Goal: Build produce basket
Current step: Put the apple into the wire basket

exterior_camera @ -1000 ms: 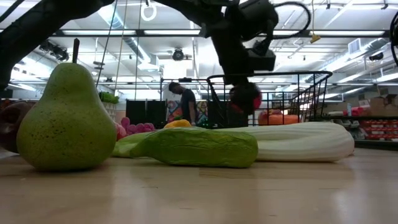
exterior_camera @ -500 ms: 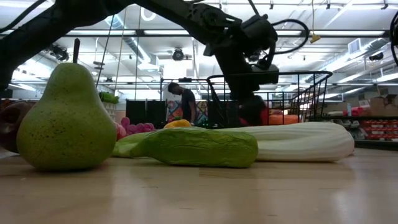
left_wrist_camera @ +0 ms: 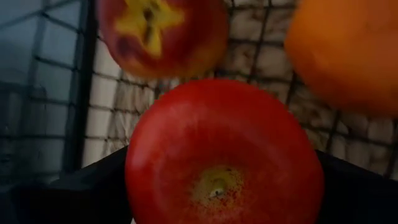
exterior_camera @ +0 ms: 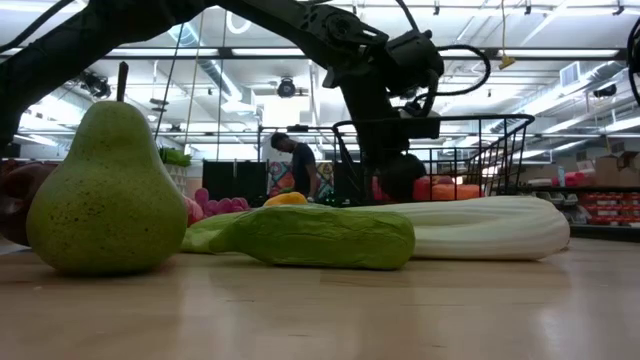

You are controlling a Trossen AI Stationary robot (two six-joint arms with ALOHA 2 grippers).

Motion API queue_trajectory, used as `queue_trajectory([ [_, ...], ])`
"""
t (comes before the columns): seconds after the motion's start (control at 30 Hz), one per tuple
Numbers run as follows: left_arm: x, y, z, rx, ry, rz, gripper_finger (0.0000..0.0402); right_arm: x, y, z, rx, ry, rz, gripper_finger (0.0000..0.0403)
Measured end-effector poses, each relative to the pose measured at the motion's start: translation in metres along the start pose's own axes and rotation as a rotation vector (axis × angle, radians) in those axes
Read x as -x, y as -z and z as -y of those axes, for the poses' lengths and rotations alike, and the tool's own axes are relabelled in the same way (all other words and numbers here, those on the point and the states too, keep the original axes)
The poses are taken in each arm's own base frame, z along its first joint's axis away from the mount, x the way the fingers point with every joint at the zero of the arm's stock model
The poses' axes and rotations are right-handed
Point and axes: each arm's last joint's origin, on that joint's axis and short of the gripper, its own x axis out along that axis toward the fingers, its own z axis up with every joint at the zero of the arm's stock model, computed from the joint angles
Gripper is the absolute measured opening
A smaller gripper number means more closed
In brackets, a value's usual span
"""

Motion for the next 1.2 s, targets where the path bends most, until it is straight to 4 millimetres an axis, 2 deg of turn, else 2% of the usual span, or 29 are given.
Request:
queue_trajectory([
  [0.23,0.0003,0.0100,0.0020,-0.018,0.025,-0.094,0.0353,0.0000,0.0000,0.0000,0.000,-0.001,0.000,0.0247],
  [0.6,-0.0012,0.0107,0.0013,0.049,0.118,-0.084,0.0353,0.0000,0.0000,0.0000,0.000,-0.002,0.001,0.0247],
  [1.0,-0.0023,0.0092,-0.0008,0.125,0.115,-0.070,0.0354,0.0000,0.0000,-0.0001,0.000,-0.002,0.001,0.0247],
  [1.1,-0.0022,0.0086,-0.0012,0.125,0.114,-0.064,0.0359,0.0000,0.0000,-0.0001,0.000,-0.002,0.001,0.0247],
  [1.2,-0.0021,0.0079,-0.0013,0.120,0.113,-0.058,0.0384,0.0000,0.0000,0.0000,0.000,-0.002,0.001,0.0247],
])
